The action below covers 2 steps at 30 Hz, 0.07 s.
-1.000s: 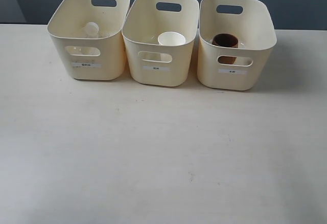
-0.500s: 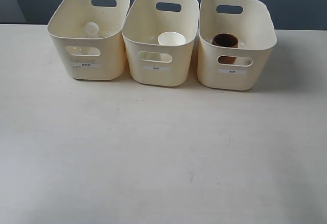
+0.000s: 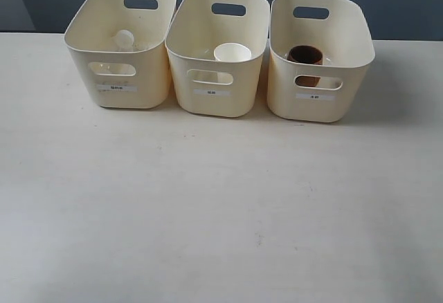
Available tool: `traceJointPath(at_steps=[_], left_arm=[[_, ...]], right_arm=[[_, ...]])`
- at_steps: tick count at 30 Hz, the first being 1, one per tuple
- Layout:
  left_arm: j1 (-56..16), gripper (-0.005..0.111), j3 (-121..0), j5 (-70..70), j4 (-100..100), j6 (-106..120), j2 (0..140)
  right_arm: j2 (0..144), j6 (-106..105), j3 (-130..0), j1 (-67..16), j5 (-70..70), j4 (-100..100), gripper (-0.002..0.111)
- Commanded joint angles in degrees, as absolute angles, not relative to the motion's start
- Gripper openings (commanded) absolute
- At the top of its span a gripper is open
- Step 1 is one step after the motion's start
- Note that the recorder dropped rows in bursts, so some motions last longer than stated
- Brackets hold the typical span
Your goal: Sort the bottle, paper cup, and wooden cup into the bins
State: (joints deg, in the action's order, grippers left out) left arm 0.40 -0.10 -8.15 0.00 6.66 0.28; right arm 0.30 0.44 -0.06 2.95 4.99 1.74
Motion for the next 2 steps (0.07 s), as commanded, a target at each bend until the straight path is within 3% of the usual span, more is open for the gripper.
traceJointPath(at_steps=[1, 2], left_arm=[[0.43, 0.0, 0.0, -7.74, 0.0, 6.58, 0.0], [0.43, 0.0, 0.0, -7.74, 0.0, 6.58, 0.0]], right_arm=[[0.0, 0.0, 0.0, 3.26, 4.54, 1.83, -0.001], [0.0, 0.0, 0.0, 3.26, 4.54, 1.83, -0.001]])
